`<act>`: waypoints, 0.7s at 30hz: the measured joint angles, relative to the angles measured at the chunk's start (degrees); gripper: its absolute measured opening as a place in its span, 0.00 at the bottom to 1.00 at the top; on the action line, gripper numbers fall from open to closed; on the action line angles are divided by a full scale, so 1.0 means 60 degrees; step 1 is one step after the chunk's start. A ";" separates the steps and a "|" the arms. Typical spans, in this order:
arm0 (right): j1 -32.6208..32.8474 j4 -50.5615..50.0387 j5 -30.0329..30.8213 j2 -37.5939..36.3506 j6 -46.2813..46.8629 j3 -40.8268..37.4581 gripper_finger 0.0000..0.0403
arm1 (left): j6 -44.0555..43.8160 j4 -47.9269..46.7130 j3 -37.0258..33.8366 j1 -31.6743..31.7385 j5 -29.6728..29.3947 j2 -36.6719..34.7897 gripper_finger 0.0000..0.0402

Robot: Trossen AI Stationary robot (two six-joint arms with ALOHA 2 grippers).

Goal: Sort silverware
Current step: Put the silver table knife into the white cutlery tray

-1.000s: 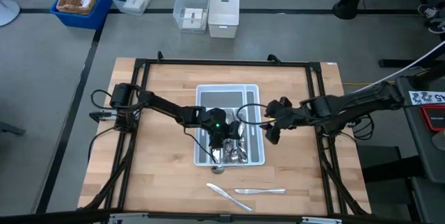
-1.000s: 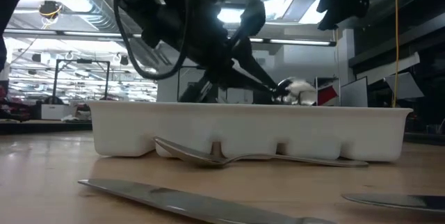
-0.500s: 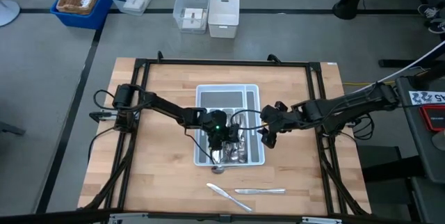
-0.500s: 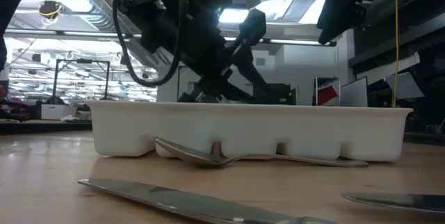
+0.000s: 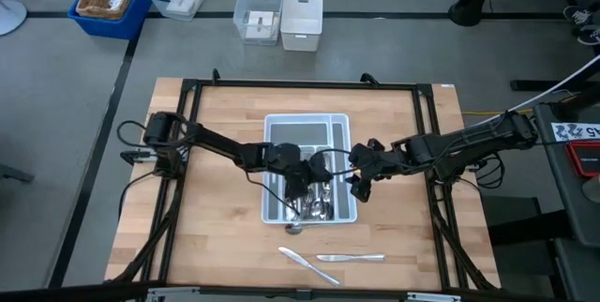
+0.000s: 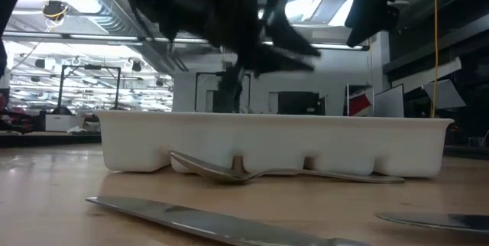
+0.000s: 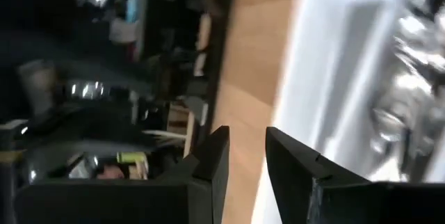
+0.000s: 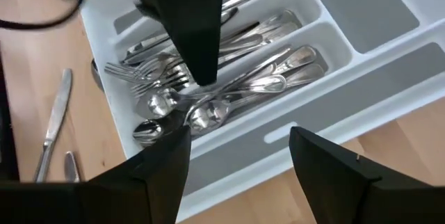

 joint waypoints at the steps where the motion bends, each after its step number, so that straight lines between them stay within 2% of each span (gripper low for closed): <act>1: 0.0000 0.0066 -0.0045 0.0000 0.0000 0.0000 0.62 | -0.0425 -0.0007 0.0002 0.0000 -0.0008 -0.0171 0.21; 6: 0.0010 0.0672 -0.0689 0.0000 0.0312 0.0000 0.62 | -0.2947 -0.0592 0.0002 -0.0011 -0.0103 -0.1300 0.21; 9: 0.0228 0.1058 -0.1533 0.0000 0.0642 0.0000 0.62 | -0.4864 -0.1837 0.0002 -0.0011 -0.0107 -0.2103 0.21; 12: 0.0790 0.1307 -0.1818 0.0000 0.1033 0.0000 0.62 | -0.7103 -0.3480 0.0002 -0.0016 -0.0101 -0.2814 0.21; 14: 0.1264 0.1315 -0.1710 0.0000 0.1390 0.0000 0.62 | -0.8557 -0.4557 0.0002 -0.0061 -0.0083 -0.3185 0.21; 17: 0.2057 0.1365 -0.1002 0.0000 0.2276 0.0000 0.62 | -1.0566 -0.5973 0.0002 -0.0197 -0.0067 -0.3565 0.21; 21: 0.3053 0.1577 0.0006 0.0279 0.3545 0.0000 0.62 | -1.2817 -0.6883 -0.0005 -0.0599 -0.0023 -0.3608 0.21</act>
